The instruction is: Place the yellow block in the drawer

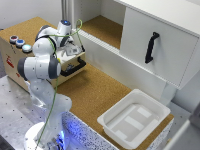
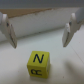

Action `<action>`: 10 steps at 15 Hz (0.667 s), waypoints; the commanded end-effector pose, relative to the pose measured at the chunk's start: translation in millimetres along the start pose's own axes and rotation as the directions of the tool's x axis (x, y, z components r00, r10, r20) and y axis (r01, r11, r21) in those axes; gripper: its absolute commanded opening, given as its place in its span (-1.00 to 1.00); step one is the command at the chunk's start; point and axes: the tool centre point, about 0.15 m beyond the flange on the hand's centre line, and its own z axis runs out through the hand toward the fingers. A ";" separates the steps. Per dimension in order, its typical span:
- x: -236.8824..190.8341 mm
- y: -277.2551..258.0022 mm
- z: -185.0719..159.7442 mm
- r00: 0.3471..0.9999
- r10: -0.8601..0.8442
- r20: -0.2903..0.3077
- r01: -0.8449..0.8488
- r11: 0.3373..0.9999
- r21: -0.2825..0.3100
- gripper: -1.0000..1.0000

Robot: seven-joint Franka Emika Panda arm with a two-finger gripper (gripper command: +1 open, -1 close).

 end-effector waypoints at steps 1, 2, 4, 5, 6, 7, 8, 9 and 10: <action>4.8 -21.3 -48.8 1.000 -0.012 0.005 0.012 0.995 -0.103 1.00; 9.3 -23.7 -58.5 0.999 -0.029 0.030 0.033 0.990 -0.134 1.00; 14.9 -26.7 -70.3 0.998 -0.046 0.049 0.053 0.985 -0.164 1.00; 14.9 -26.7 -70.3 0.998 -0.046 0.049 0.053 0.985 -0.164 1.00; 14.9 -26.7 -70.3 0.998 -0.046 0.049 0.053 0.985 -0.164 1.00; 14.9 -26.7 -70.3 0.998 -0.046 0.049 0.053 0.985 -0.164 1.00; 14.9 -26.7 -70.3 0.998 -0.046 0.049 0.053 0.985 -0.164 1.00; 14.9 -26.7 -70.3 0.998 -0.046 0.049 0.053 0.985 -0.164 1.00; 14.9 -26.7 -70.3 0.998 -0.046 0.049 0.053 0.985 -0.164 1.00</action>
